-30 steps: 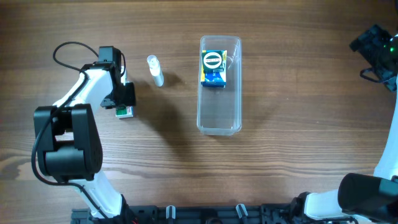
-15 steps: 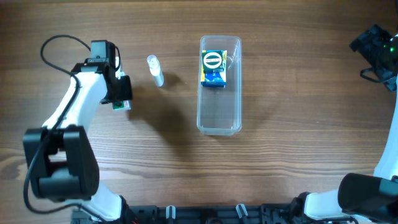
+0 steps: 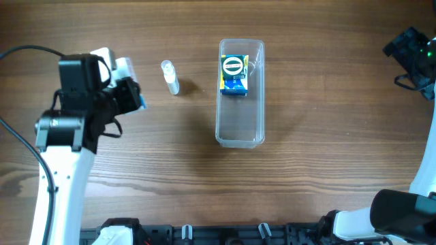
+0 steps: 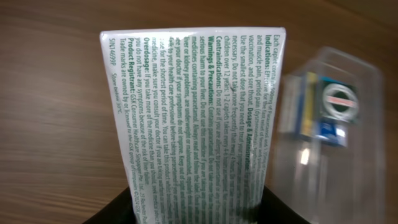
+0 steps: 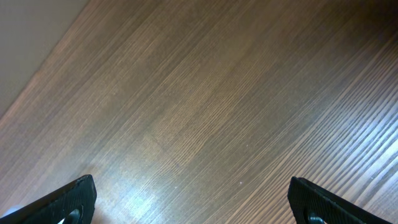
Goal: Pack container
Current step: 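Lift the tube box and carry it over the container's near end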
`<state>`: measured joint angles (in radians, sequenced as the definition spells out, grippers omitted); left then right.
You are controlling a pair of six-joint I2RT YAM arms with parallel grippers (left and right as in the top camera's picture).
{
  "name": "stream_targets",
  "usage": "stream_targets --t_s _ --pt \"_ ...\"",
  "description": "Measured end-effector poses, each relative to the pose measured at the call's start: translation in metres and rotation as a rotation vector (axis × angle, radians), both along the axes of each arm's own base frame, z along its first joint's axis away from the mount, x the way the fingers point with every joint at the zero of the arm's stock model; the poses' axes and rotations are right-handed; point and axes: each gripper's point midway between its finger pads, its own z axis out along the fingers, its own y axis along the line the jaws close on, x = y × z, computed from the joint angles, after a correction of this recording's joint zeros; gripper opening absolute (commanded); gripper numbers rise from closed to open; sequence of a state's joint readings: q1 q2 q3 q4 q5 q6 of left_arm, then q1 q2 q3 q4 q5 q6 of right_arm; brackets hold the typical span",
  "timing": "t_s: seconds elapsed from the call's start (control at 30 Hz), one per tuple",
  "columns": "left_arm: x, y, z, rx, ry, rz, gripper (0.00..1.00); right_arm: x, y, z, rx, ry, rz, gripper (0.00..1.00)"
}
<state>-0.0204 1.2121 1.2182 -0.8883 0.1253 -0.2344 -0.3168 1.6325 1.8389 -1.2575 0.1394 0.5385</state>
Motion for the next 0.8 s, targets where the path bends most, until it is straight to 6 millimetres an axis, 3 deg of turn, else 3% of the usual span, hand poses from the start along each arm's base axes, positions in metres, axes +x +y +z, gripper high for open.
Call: stream_targets --t_s 0.13,0.27,0.4,0.47,0.57,0.67,0.8 --pt "-0.012 -0.051 0.008 -0.072 -0.01 -0.113 0.46 0.0 0.0 0.0 0.0 0.0 0.0 1.0" --pt "-0.024 -0.117 0.017 -0.153 -0.027 -0.248 0.44 0.0 0.0 0.0 0.0 0.0 0.0 1.0" --pt "-0.032 -0.168 0.013 -0.19 -0.02 -0.33 0.44 0.0 0.0 0.0 0.0 0.0 0.0 1.0" --pt "-0.035 -0.194 0.003 -0.185 -0.003 -0.371 0.44 0.0 0.0 0.0 0.0 0.0 0.0 1.0" --pt "-0.035 -0.239 -0.029 -0.169 0.046 -0.42 0.44 0.0 0.0 0.0 -0.001 -0.002 0.0 1.0" --pt "-0.027 -0.259 -0.048 -0.172 0.057 -0.424 0.44 0.0 0.0 0.0 0.0 -0.001 0.0 1.0" --pt "-0.02 -0.275 -0.093 -0.148 0.139 -0.405 0.44 0.001 0.0 0.001 -0.001 -0.004 0.0 1.0"
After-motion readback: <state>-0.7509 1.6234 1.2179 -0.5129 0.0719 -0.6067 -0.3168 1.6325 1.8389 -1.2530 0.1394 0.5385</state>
